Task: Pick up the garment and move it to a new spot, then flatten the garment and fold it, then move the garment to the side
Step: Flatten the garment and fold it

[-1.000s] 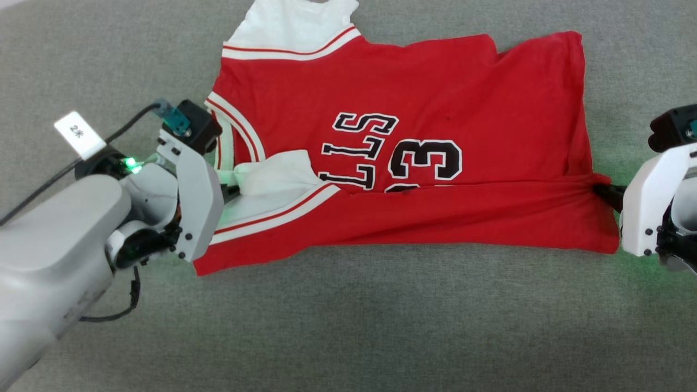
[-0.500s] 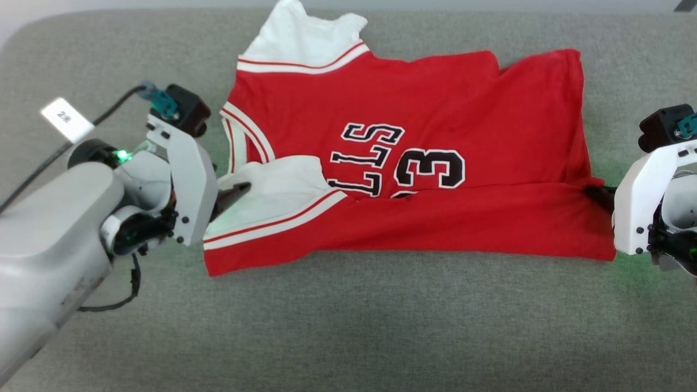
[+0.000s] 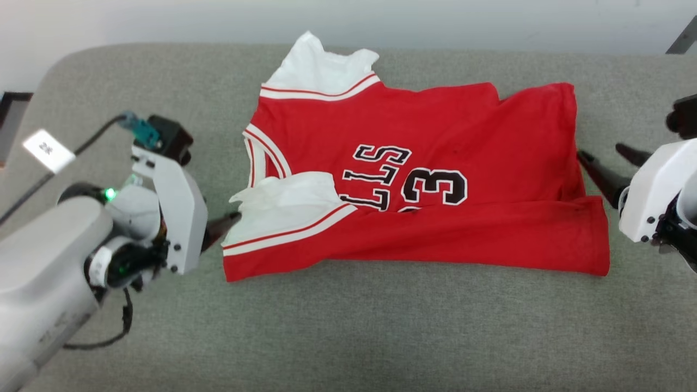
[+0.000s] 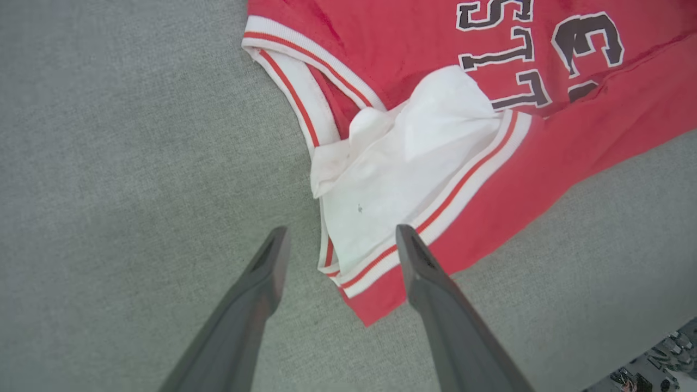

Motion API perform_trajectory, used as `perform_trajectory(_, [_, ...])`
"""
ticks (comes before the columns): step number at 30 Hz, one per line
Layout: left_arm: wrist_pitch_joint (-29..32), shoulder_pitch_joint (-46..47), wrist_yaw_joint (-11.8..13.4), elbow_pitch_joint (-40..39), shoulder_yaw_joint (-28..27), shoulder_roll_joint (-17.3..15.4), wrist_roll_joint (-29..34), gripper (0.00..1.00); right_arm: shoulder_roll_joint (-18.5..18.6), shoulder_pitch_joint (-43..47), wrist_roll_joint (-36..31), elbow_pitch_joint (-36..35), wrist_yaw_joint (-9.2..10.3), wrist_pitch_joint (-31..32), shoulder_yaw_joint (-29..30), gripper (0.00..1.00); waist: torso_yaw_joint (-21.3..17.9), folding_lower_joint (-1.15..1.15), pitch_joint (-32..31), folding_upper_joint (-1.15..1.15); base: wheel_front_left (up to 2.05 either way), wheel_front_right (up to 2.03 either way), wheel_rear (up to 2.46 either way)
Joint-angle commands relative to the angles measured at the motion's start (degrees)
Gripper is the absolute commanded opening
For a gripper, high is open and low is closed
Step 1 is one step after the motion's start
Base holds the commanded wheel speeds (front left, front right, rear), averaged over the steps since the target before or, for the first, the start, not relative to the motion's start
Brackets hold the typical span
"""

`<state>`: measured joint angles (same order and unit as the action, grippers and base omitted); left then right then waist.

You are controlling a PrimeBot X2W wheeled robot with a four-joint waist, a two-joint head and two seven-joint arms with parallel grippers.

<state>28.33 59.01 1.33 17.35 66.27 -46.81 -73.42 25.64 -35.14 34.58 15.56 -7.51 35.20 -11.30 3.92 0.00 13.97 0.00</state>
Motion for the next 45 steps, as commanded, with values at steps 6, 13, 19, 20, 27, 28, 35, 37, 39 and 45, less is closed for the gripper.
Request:
perform_trajectory(6, [2.3,-4.0,3.3,-2.6,0.9,-1.7,-2.3,1.0,-3.3,4.6,-2.9,-7.0,0.04,-6.1,5.9,1.0,-1.2,0.0,-2.3,0.0,0.0,0.0,0.0])
perform_trajectory(13, [3.0,-7.0,4.8,-2.0,1.8,-2.3,-3.7,1.0,-6.9,11.7,-6.9,-17.7,0.04,-11.9,12.6,1.0,-3.5,0.0,-2.8,0.0,0.0,0.0,0.0])
perform_trajectory(19, [2.3,-8.8,4.5,1.0,2.2,-1.9,-4.2,1.0,-10.4,18.1,-8.7,-24.6,0.04,-13.7,18.0,1.0,-5.6,0.0,-2.2,0.0,0.0,0.0,0.0])
perform_trajectory(20, [2.1,-9.1,4.4,1.7,2.0,-1.7,-4.6,1.0,-11.0,19.0,-8.7,-25.5,0.04,-13.5,18.7,1.0,-6.0,0.0,-2.1,0.0,0.0,0.0,0.0])
perform_trajectory(27, [2.0,-10.3,3.3,7.4,1.3,0.2,-6.9,1.0,-14.9,24.3,-9.3,-30.7,0.04,-11.9,22.1,1.0,-7.7,0.0,-0.7,0.0,0.0,0.0,0.0])
perform_trajectory(28, [1.9,-10.3,3.1,8.2,1.4,0.6,-6.9,1.0,-15.5,24.9,-9.5,-31.2,0.04,-11.6,22.3,1.0,-7.9,0.0,-0.5,0.0,0.0,0.0,0.0])
perform_trajectory(35, [3.1,-10.6,0.2,12.0,1.8,3.1,-8.1,0.0,-17.7,27.3,-9.3,-32.6,0.04,-7.6,22.0,1.0,-8.3,0.0,0.4,0.0,0.0,0.0,0.0])
perform_trajectory(37, [2.7,-10.0,-0.5,12.4,1.6,3.2,-7.7,0.0,-17.9,27.7,-9.2,-32.0,0.03,-5.6,21.7,1.0,-8.1,0.0,0.5,0.0,0.0,0.0,0.0])
perform_trajectory(39, [2.8,-9.5,-0.8,12.7,1.6,3.5,-7.5,0.0,-17.6,27.5,-9.3,-31.5,0.03,-3.8,21.1,1.0,-7.7,0.0,0.7,0.0,0.0,0.0,0.0])
perform_trajectory(45, [2.7,-7.7,-1.4,13.2,1.4,4.5,-6.8,0.0,-17.3,25.1,-9.1,-26.6,0.03,2.0,19.5,1.0,-6.2,0.0,1.7,0.0,0.0,0.0,0.0])
